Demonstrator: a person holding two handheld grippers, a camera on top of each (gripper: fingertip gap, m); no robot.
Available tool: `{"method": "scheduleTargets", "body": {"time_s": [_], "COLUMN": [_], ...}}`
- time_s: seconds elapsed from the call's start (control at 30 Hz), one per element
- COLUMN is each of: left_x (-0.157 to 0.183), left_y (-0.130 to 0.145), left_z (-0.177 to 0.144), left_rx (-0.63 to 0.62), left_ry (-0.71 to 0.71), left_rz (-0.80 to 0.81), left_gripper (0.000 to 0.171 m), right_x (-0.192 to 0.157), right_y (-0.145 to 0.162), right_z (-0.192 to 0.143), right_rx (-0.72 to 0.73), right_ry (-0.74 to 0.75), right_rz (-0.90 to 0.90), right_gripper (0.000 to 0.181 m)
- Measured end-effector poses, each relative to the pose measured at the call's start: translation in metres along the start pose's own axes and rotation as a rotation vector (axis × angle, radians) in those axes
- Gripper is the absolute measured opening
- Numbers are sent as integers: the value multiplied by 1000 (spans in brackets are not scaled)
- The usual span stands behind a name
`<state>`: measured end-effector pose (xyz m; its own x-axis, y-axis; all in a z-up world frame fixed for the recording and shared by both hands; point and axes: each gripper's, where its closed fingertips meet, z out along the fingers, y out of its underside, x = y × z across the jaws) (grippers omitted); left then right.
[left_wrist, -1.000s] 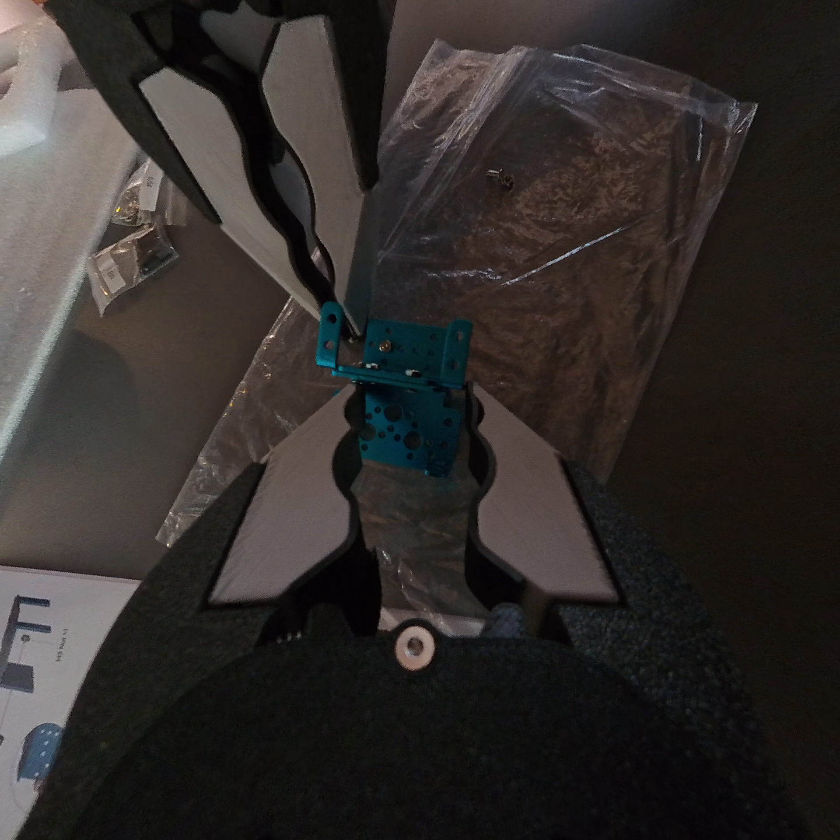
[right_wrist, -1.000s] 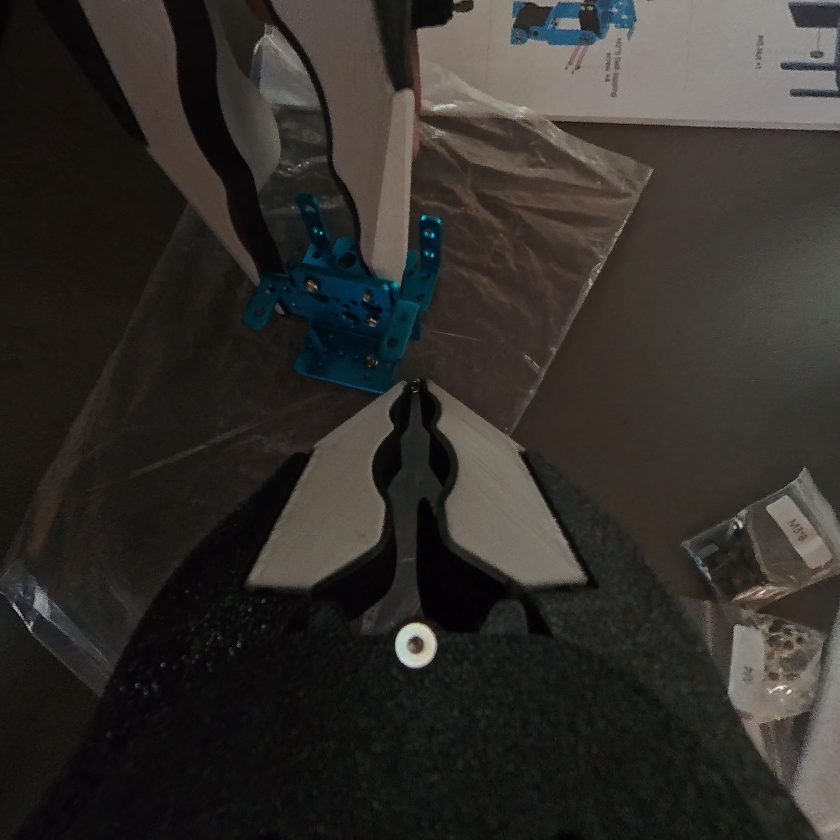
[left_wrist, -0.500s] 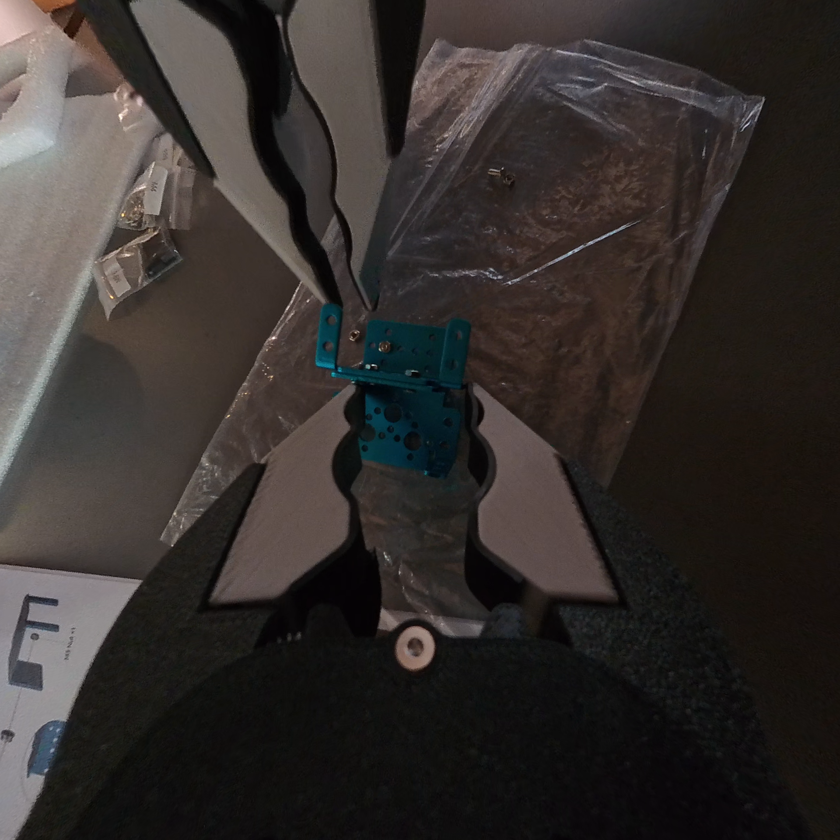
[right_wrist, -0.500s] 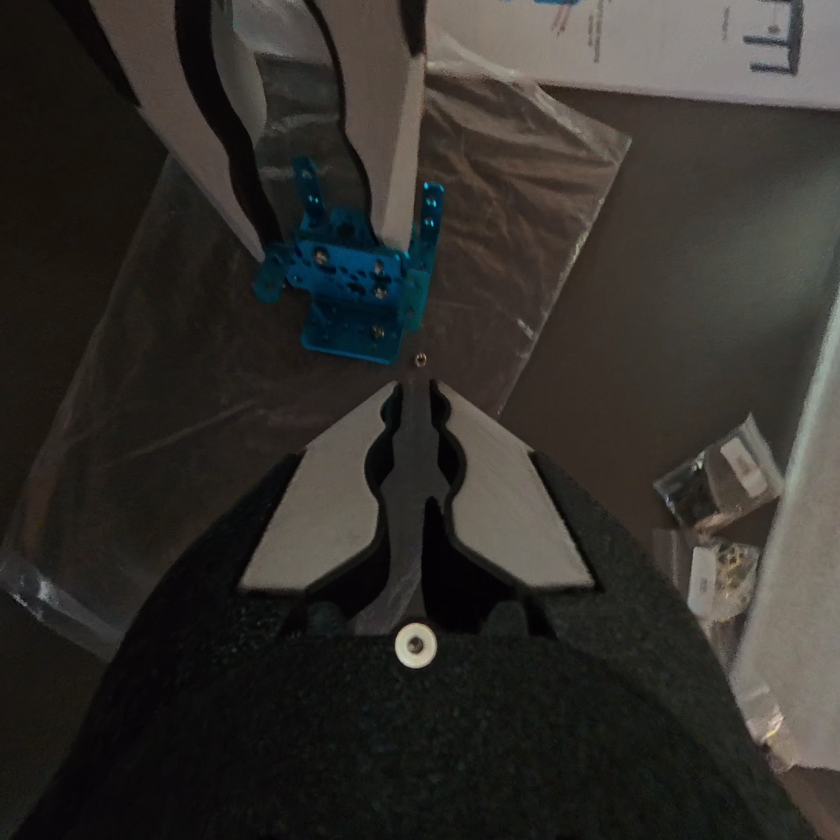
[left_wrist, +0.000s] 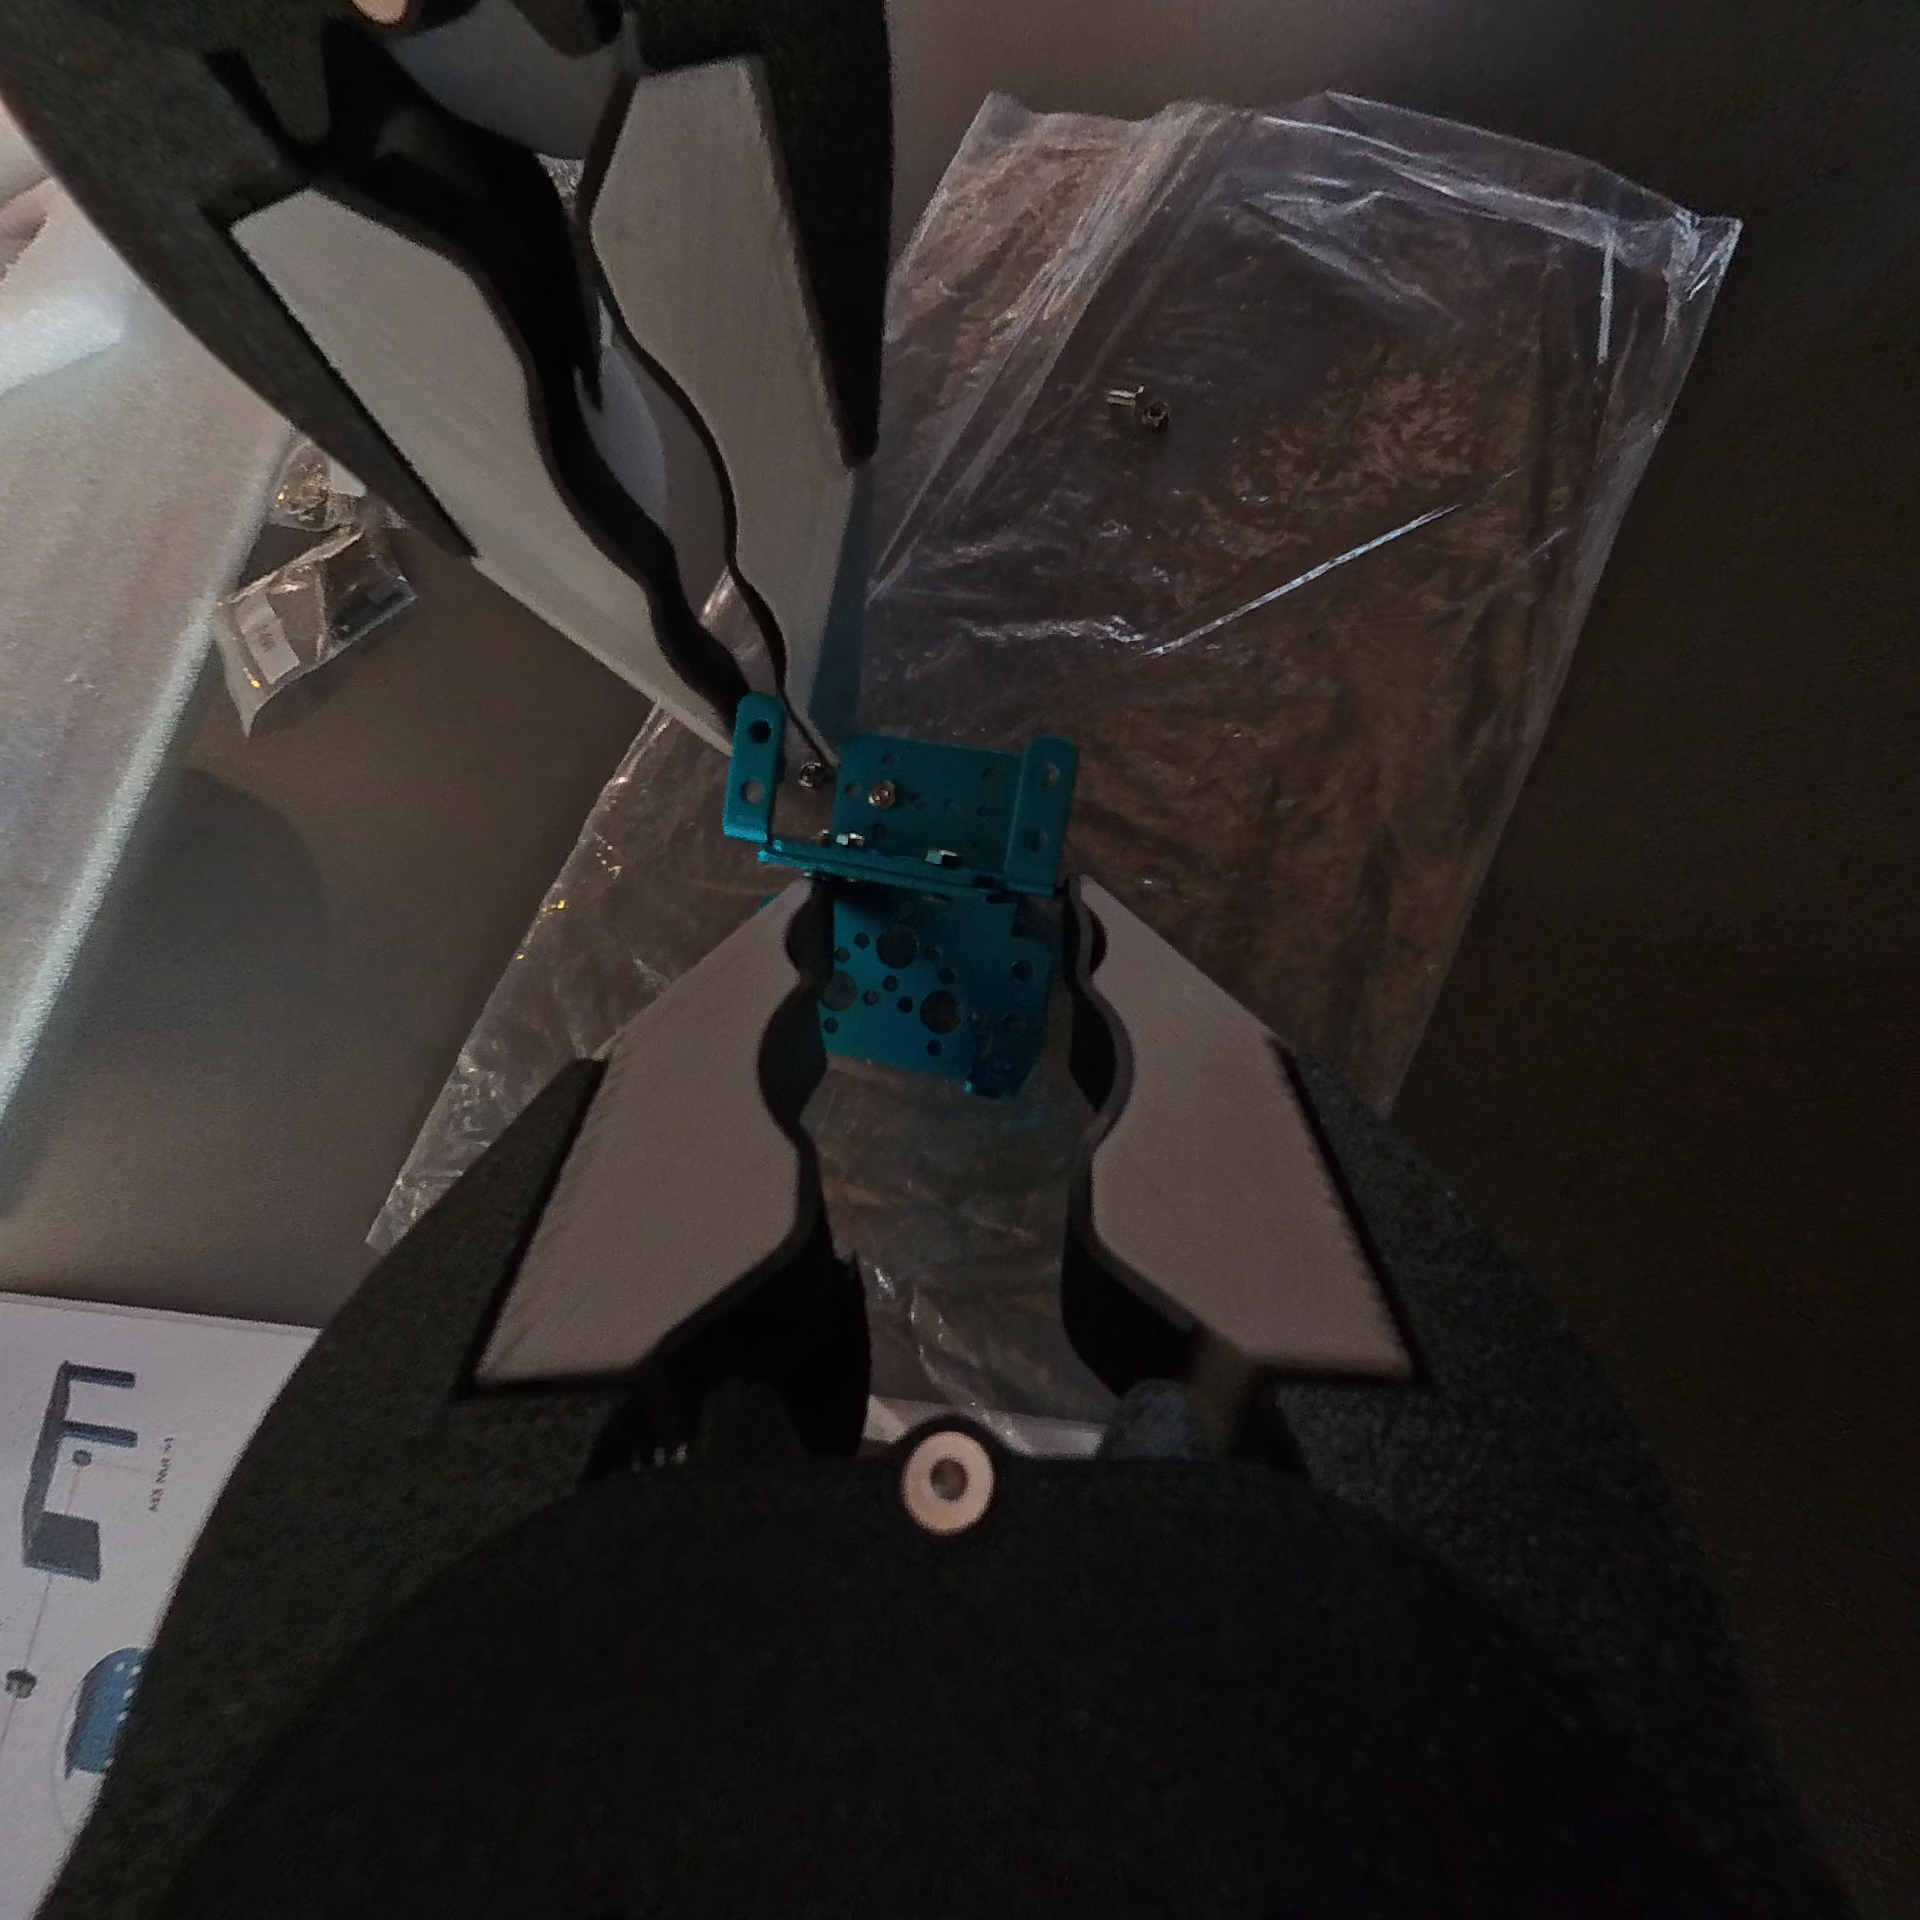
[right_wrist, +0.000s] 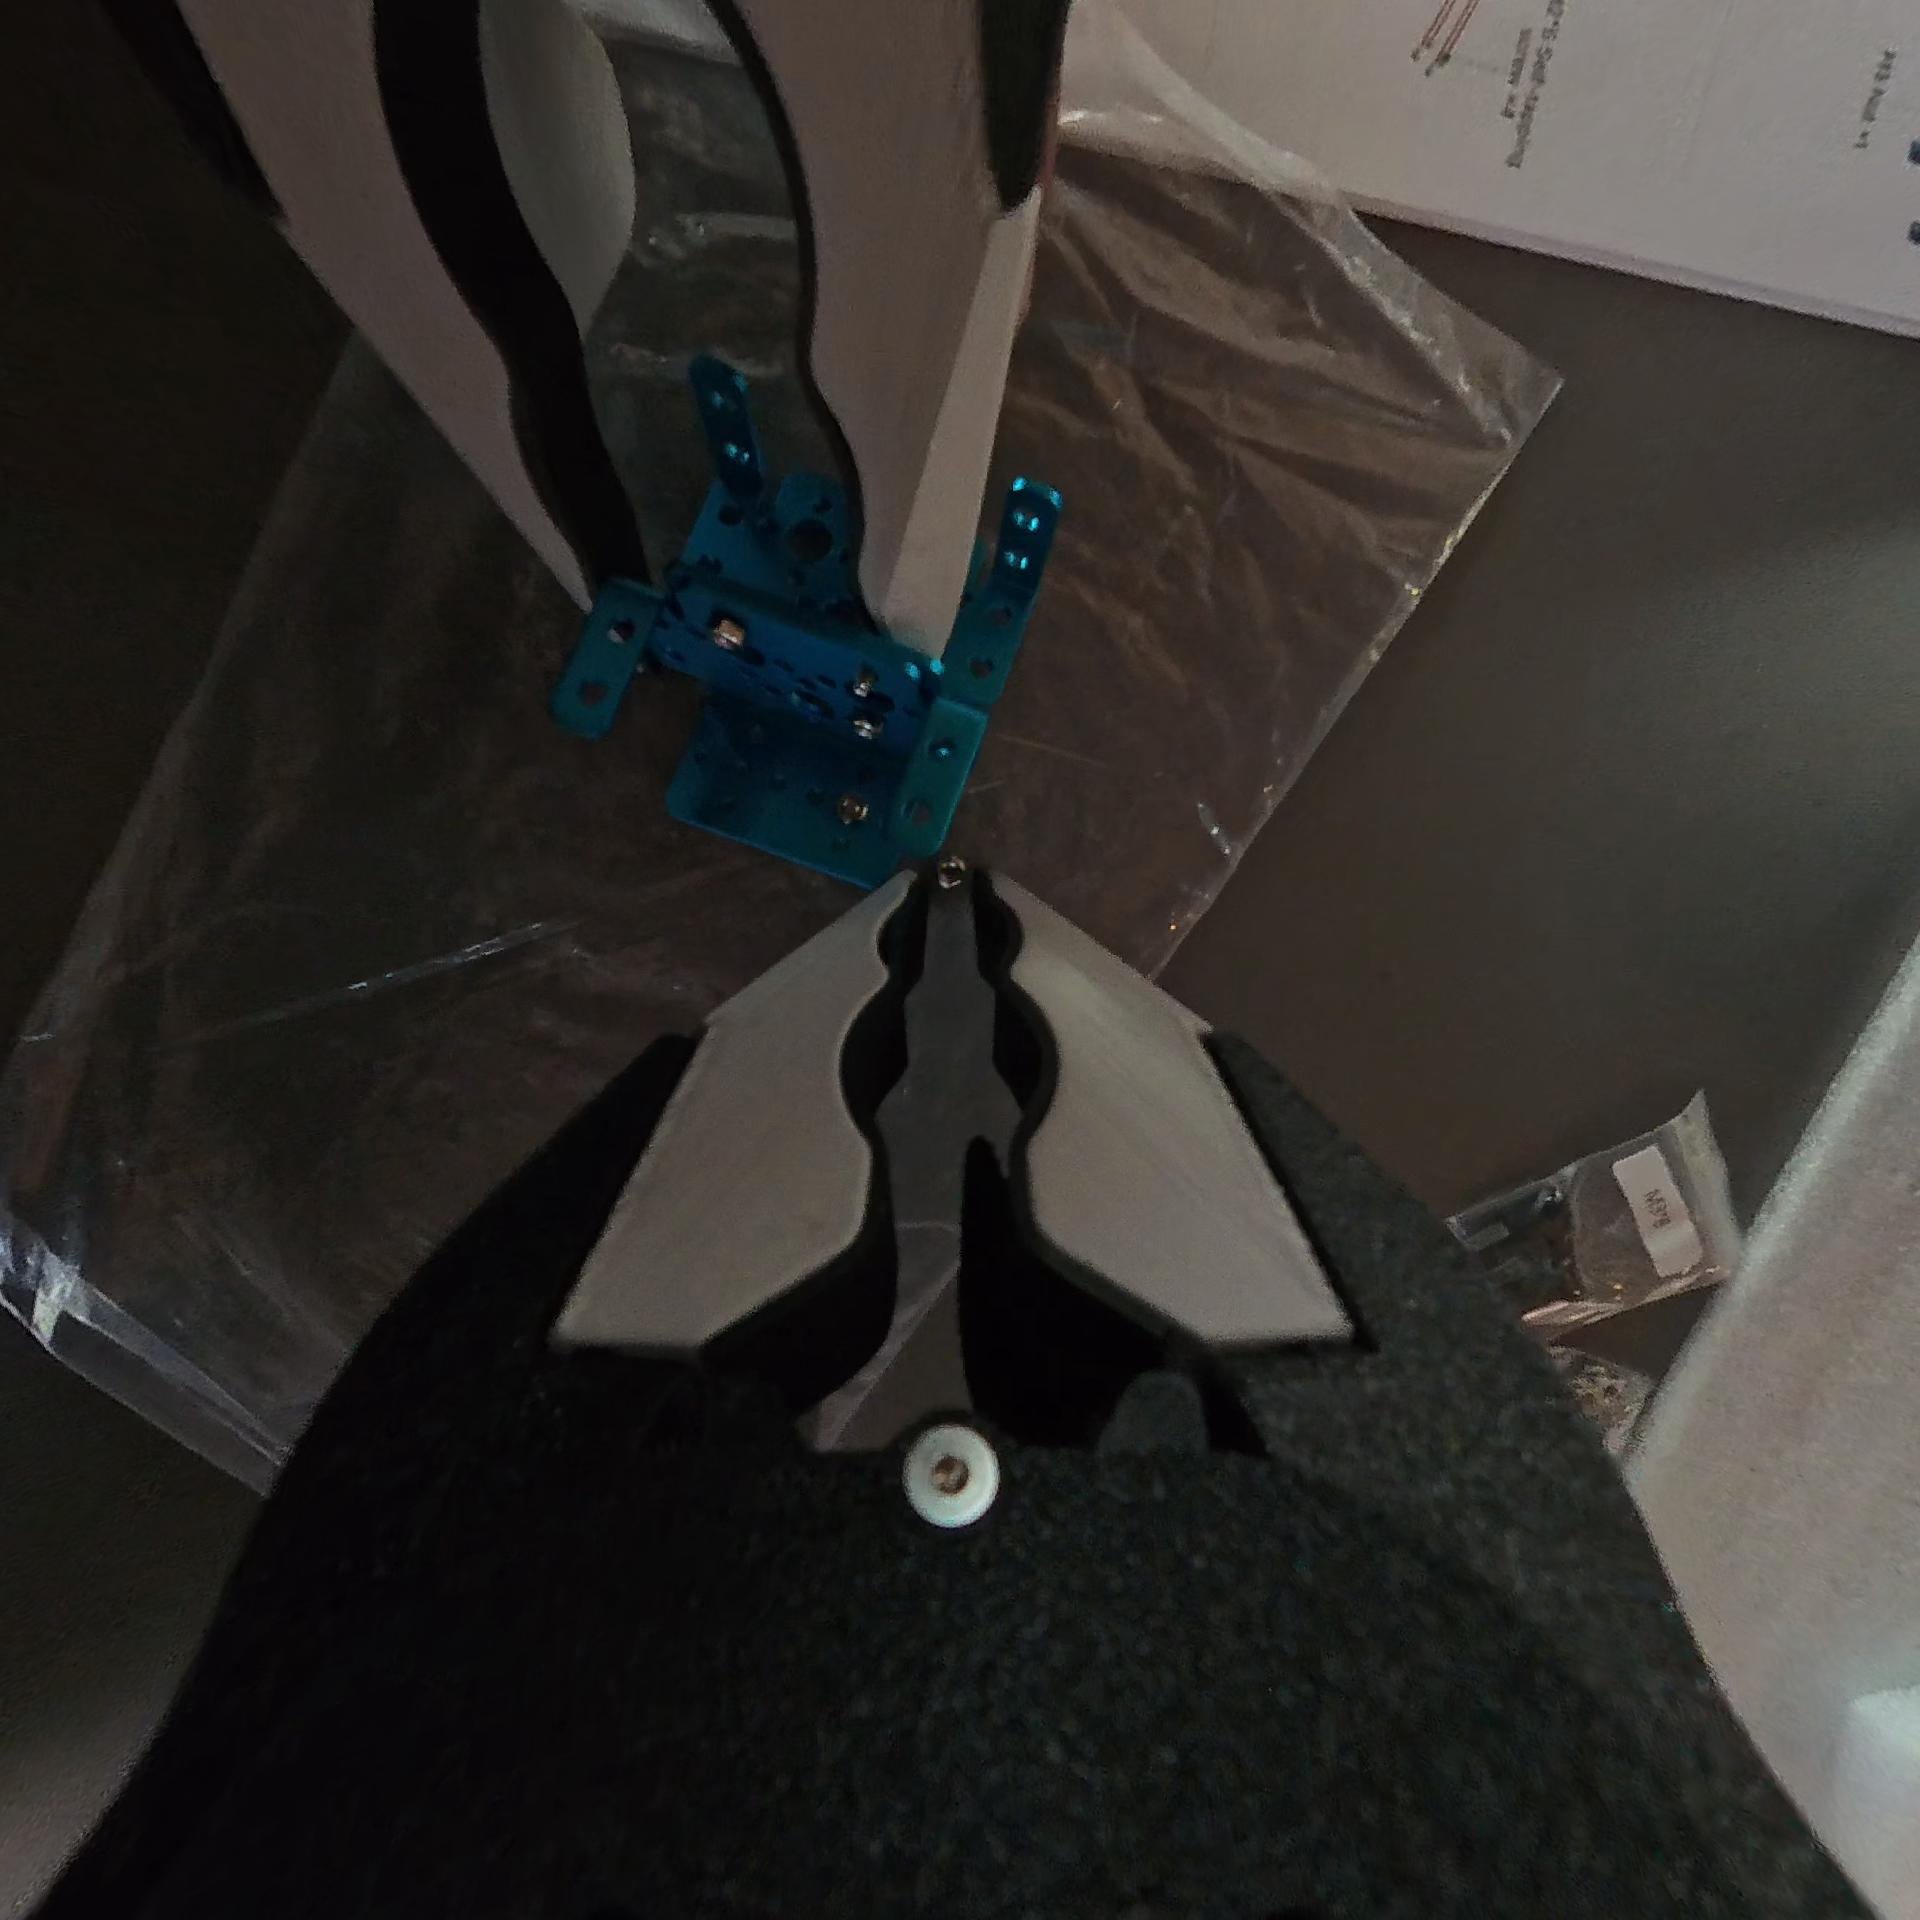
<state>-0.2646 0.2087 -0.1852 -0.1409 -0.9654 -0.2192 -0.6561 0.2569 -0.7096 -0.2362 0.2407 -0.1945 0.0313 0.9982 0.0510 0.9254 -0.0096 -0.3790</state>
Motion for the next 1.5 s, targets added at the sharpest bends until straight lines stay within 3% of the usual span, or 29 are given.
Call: {"method": "scheduleTargets", "body": {"time_s": [0.43, 0.57, 0.8, 0.97, 1.5], "left_x": [-2, -1, -1, 0, -2], "left_y": [1, 0, 0, 0, 0], "left_z": [0, 0, 1, 1, 1], "left_rx": [-1, 0, 1, 0, 1], "left_ry": [-3, -2, -2, -7, -10], "left_rz": [-2, -1, -1, 4, -2], "left_gripper": [44, 43, 43, 44, 44], "right_x": [1, -3, -41, -43, -42], "right_y": [-1, 16, 45, 48, 44], "right_z": [1, -11, -19, -27, -20], "right_rx": [44, 23, -64, -77, -102], "right_ry": [-75, -43, -78, -29, -2], "right_rz": [24, 87, 159, 150, 168], "right_gripper": [4, 4, 5, 12, 5]}}
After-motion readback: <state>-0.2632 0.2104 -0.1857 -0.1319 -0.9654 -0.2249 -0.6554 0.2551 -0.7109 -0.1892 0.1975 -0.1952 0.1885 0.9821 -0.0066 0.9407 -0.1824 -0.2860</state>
